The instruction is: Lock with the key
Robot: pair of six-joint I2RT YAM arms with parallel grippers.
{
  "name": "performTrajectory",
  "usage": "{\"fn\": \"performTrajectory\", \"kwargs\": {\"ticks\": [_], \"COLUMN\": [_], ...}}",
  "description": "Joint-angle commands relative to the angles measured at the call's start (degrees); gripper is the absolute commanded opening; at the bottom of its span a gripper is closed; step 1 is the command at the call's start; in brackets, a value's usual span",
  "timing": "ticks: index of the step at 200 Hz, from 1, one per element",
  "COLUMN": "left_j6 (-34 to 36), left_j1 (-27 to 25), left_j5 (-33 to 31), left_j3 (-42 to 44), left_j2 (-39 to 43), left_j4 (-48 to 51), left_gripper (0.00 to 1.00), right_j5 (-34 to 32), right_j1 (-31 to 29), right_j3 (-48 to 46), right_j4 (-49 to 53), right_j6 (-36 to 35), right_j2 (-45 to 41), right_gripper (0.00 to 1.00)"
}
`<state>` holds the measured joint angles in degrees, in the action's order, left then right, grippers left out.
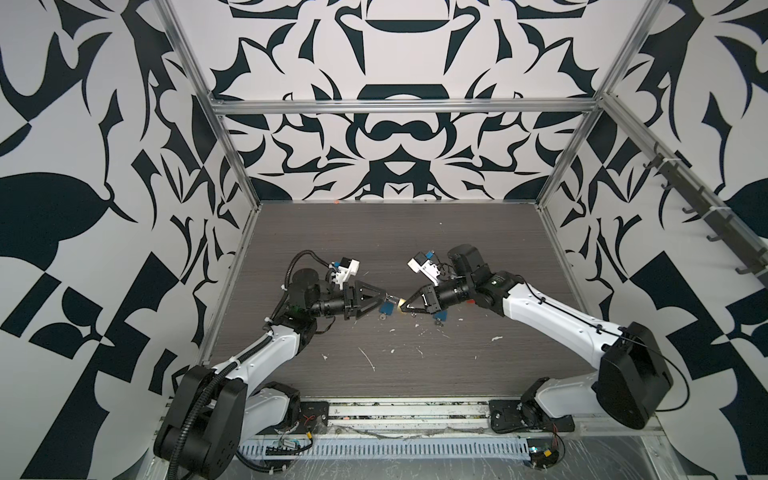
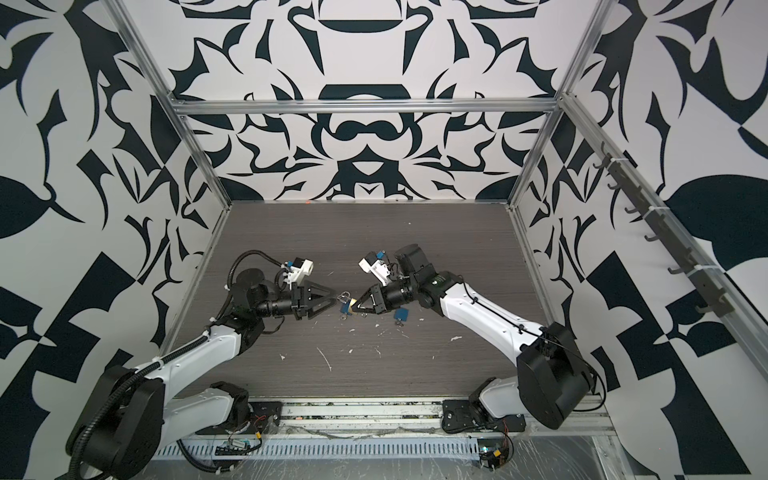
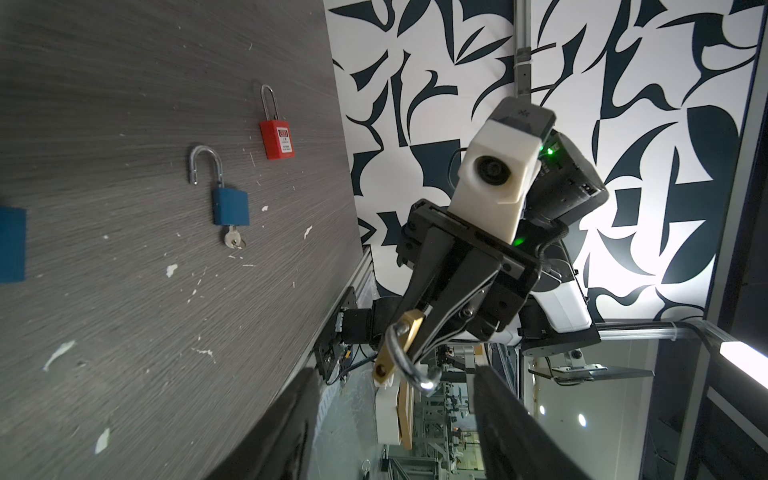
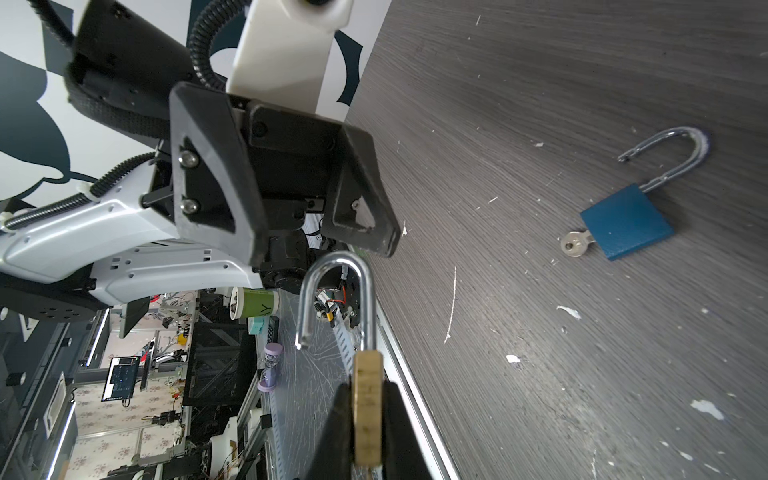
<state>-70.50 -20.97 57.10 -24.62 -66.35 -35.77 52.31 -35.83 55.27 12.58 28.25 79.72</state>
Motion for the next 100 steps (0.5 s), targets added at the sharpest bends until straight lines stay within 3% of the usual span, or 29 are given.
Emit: {"fn": "performTrajectory", "kwargs": {"ticks": [1,100], "left_j6": [0.87,0.56], "left_j1": [-0.39,-1.54], "left_j5": [1.33,0.14], "left_j3": [-1.55,-3.81], "left_j2": [-0.37,-3.60], "left_j4": [0.06,-0.92], "left_gripper": [0.61,0.55], "right_j5": [-0.11,-0.46], "right_j1": [-0.05,-0.53], "right_j3": [3.03,2.30], "right_j4": [-0.99,-0.95], "right_j6": [-1.66,-3.11], "right_j2": [-0.48,-0.17], "right_gripper": [0.00,0.00]}}
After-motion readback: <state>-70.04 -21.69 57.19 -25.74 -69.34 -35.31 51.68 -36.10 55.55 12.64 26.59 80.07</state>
